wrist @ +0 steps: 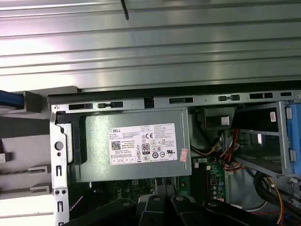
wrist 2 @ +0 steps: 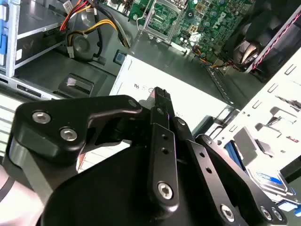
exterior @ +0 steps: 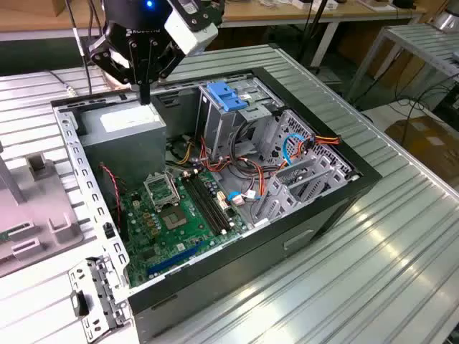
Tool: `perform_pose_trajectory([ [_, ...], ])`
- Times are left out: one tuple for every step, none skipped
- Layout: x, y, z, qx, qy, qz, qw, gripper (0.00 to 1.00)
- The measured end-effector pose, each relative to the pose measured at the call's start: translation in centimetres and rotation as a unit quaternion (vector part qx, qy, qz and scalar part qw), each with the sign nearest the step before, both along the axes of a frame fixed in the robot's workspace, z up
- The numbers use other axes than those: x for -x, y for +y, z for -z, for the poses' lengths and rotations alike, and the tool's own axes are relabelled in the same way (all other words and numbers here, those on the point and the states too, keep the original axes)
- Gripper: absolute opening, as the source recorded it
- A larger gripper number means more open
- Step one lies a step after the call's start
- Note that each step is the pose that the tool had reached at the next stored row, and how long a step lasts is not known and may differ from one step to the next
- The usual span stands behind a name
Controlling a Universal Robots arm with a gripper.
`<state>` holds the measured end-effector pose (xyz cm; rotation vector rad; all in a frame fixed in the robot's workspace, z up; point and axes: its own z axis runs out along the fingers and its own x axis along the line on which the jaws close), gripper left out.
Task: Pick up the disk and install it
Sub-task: 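Reach for the disk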
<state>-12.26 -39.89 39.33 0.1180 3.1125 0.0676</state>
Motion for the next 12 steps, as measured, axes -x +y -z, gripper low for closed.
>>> perform_pose_trajectory([
  [0.05,0.0,0.0,0.0,0.0,0.0,1.0,0.11],
  [0.11,0.0,0.0,0.0,0.0,0.0,1.0,0.11],
  [0.17,0.0,0.0,0.0,0.0,0.0,1.0,0.11],
  [0.25,0.0,0.0,0.0,0.0,0.0,1.0,0.11],
  [0.37,0.0,0.0,0.0,0.0,0.0,1.0,0.11],
  [0.59,0.0,0.0,0.0,0.0,0.0,1.0,0.11],
  [0.69,0.0,0.0,0.0,0.0,0.0,1.0,0.11],
  [0.77,0.0,0.0,0.0,0.0,0.0,1.0,0.11],
  [0.91,0.0,0.0,0.0,0.0,0.0,1.0,0.11],
  [1.01,0.0,0.0,0.0,0.0,0.0,1.0,0.11],
  [1.12,0.0,0.0,0.0,0.0,0.0,1.0,0.11],
  [1.18,0.0,0.0,0.0,0.0,0.0,1.0,0.11],
])
